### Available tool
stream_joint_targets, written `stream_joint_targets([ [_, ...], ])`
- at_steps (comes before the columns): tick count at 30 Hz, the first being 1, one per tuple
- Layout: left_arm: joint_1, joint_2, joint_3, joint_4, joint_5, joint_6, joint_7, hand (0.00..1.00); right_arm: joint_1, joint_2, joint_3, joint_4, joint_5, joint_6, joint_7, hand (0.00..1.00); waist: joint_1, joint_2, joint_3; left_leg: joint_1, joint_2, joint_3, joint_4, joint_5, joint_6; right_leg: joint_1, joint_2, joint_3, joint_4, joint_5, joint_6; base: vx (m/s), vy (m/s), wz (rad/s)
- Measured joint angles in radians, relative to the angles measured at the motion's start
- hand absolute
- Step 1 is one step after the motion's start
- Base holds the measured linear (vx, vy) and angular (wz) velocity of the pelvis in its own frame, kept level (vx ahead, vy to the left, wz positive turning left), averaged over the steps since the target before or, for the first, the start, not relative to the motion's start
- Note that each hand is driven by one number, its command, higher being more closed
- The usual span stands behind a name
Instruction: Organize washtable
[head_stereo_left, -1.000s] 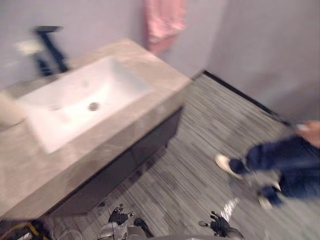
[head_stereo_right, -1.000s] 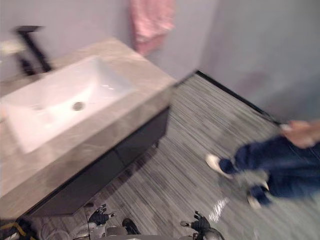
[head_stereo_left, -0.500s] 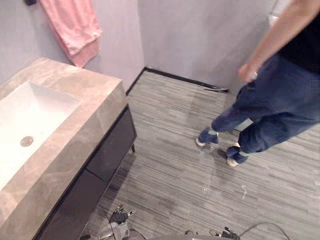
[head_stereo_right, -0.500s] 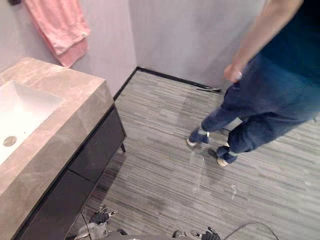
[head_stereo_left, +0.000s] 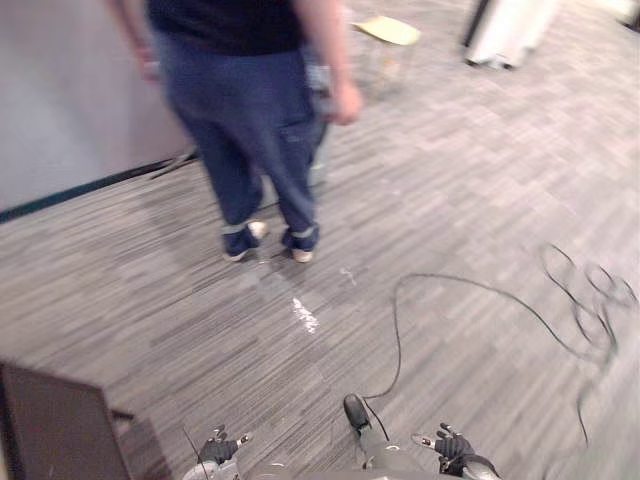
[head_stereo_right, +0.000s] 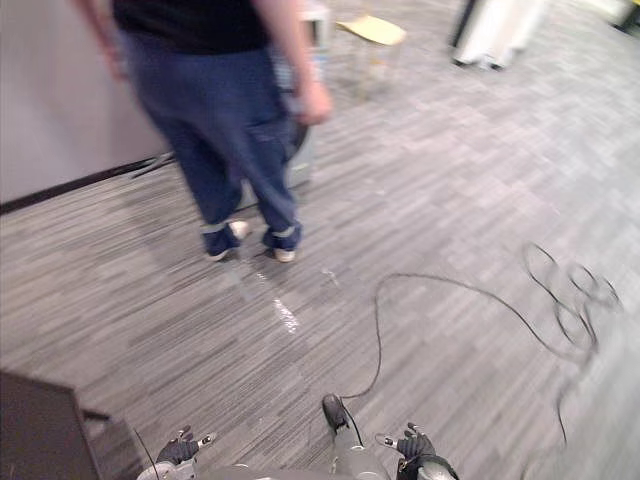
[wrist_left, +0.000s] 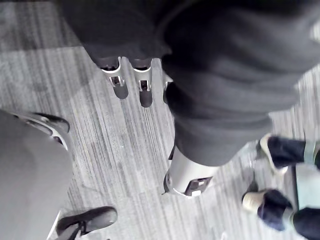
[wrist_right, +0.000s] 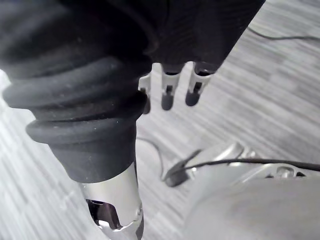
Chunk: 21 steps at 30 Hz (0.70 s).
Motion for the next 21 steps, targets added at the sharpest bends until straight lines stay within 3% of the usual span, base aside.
stream_joint_targets([
  [1,0.001,-0.001,0.003,0.008,0.007,-0.001,0.000,0.00,0.000,0.004,-0.021,0.006,0.003,0.000,0.000,0.00,-0.001,0.003,-0.001,0.005,-0.018,0.025,-0.005,0.007,0.012,-0.021,0.023,0.002,0.000,0.048,-0.009,-0.01,0.090,-2.16],
  [3,0.002,-0.001,0.002,0.013,0.012,-0.002,0.000,0.00,0.012,0.006,-0.072,0.020,0.025,0.001,0.000,0.00,-0.010,0.003,-0.002,0.014,-0.050,0.060,-0.008,0.004,0.027,-0.039,0.039,0.005,0.000,0.069,-0.019,-0.04,0.056,-1.97],
  [4,0.003,-0.007,0.002,0.016,0.013,-0.003,-0.001,0.00,0.033,0.006,-0.114,0.028,0.036,0.002,0.000,0.00,-0.014,0.007,-0.003,0.021,-0.070,0.077,-0.007,-0.013,0.055,-0.046,0.044,0.028,0.000,0.067,-0.019,-0.07,0.070,-1.89],
  [6,0.001,-0.018,0.020,0.018,0.011,-0.012,-0.001,0.00,0.053,0.008,-0.165,0.036,0.061,0.015,0.000,0.00,-0.028,0.012,0.008,0.038,-0.093,0.123,-0.015,-0.032,0.087,-0.049,0.062,0.045,-0.002,-0.027,-0.009,-0.09,0.057,-1.45],
  [7,-0.002,-0.049,0.042,0.022,0.011,-0.012,-0.001,0.00,0.064,0.010,-0.196,0.039,0.073,0.022,-0.001,0.00,-0.040,0.045,0.020,0.051,-0.069,0.163,-0.043,-0.025,0.097,-0.053,0.084,0.003,0.001,-0.169,-0.013,-0.11,0.033,-1.16],
  [8,-0.001,-0.068,0.051,0.024,0.008,-0.012,-0.001,0.00,0.069,0.006,-0.198,0.040,0.081,0.024,0.000,0.00,-0.041,0.081,0.026,0.054,-0.042,0.202,-0.046,-0.023,0.099,-0.069,0.105,-0.043,0.035,-0.165,-0.014,-0.08,0.032,-1.29],
  [9,0.002,-0.104,0.065,0.024,0.002,-0.016,0.000,0.00,0.078,-0.009,-0.217,0.034,0.103,0.025,0.004,0.00,-0.043,0.108,0.027,0.055,0.002,0.251,-0.045,-0.020,0.094,-0.103,0.139,-0.177,0.170,-0.148,-0.038,-0.06,0.062,-1.24],
  [10,0.001,-0.117,0.075,0.021,0.002,-0.022,-0.001,0.00,0.086,-0.009,-0.223,0.024,0.111,0.023,0.002,0.00,-0.042,0.147,0.025,0.055,0.031,0.290,-0.040,-0.015,0.087,-0.128,0.147,-0.328,0.327,-0.179,-0.063,-0.02,0.082,-1.14],
  [11,0.002,-0.127,0.079,0.017,0.001,-0.022,-0.001,0.00,0.094,-0.001,-0.221,0.010,0.114,0.021,0.003,0.00,-0.042,0.149,0.024,0.057,0.034,0.307,-0.029,-0.011,0.085,-0.137,0.135,-0.398,0.418,-0.226,-0.089,-0.01,0.082,-0.96],
  [12,0.004,-0.124,0.081,0.004,-0.007,-0.022,-0.001,0.00,0.118,0.017,-0.216,-0.013,0.123,0.015,0.003,0.00,-0.039,0.130,0.028,0.058,0.023,0.318,0.006,-0.010,0.085,-0.133,0.084,-0.519,0.593,-0.326,-0.128,-0.02,0.060,-1.08],
  [13,0.010,-0.115,0.086,-0.014,-0.028,-0.022,-0.001,0.00,0.138,0.029,-0.192,-0.031,0.139,0.014,0.002,0.00,-0.028,0.087,0.025,0.056,-0.013,0.325,0.054,-0.010,0.085,-0.106,0.040,-0.618,0.641,-0.388,-0.157,-0.04,0.040,-1.28],
  [14,0.010,-0.116,0.096,-0.025,-0.042,-0.024,0.000,0.00,0.138,0.024,-0.169,-0.037,0.145,0.013,0.004,0.00,-0.022,0.079,0.033,0.039,-0.018,0.313,0.096,-0.003,0.097,-0.098,0.024,-0.627,0.625,-0.374,-0.176,-0.11,0.043,-1.42],
  [15,0.008,-0.108,0.104,-0.017,-0.060,-0.023,0.000,0.00,0.134,0.025,-0.136,-0.039,0.153,0.000,0.006,0.00,-0.016,0.056,0.032,-0.030,-0.011,0.242,0.176,0.012,0.149,-0.066,0.027,-0.553,0.509,-0.333,-0.142,-0.17,-0.006,-1.49],
  [16,-0.006,-0.107,0.103,-0.019,-0.084,-0.037,-0.006,0.00,0.108,0.037,-0.173,-0.029,0.164,-0.011,0.007,0.00,0.021,0.078,0.033,-0.086,-0.007,0.143,0.054,0.026,0.177,-0.047,-0.003,-0.549,0.568,-0.417,-0.100,-0.17,-0.054,-1.79],
  [17,-0.006,-0.095,0.091,-0.015,-0.114,-0.048,-0.001,0.00,0.102,0.036,-0.191,0.002,0.178,-0.008,0.002,0.00,0.024,0.041,0.035,-0.040,-0.039,0.192,-0.039,0.120,0.094,-0.038,-0.113,-0.651,0.774,-0.548,-0.068,-0.09,-0.071,-1.45],
  [19,0.011,-0.091,0.074,-0.007,-0.129,-0.043,0.006,0.00,0.094,0.020,-0.197,0.017,0.182,-0.012,0.003,0.00,0.024,0.064,0.032,-0.036,-0.039,0.241,-0.073,0.139,0.098,0.073,-0.166,-0.713,0.693,-0.592,-0.026,-0.01,-0.023,-1.07],
  [21,0.009,-0.089,0.063,-0.002,-0.155,-0.047,0.003,0.00,0.085,0.022,-0.196,0.031,0.178,-0.007,0.002,0.00,0.023,0.061,0.030,-0.061,-0.040,0.256,-0.083,0.165,0.103,0.148,-0.153,-0.703,0.473,-0.587,0.002,-0.06,-0.049,-0.85],
])
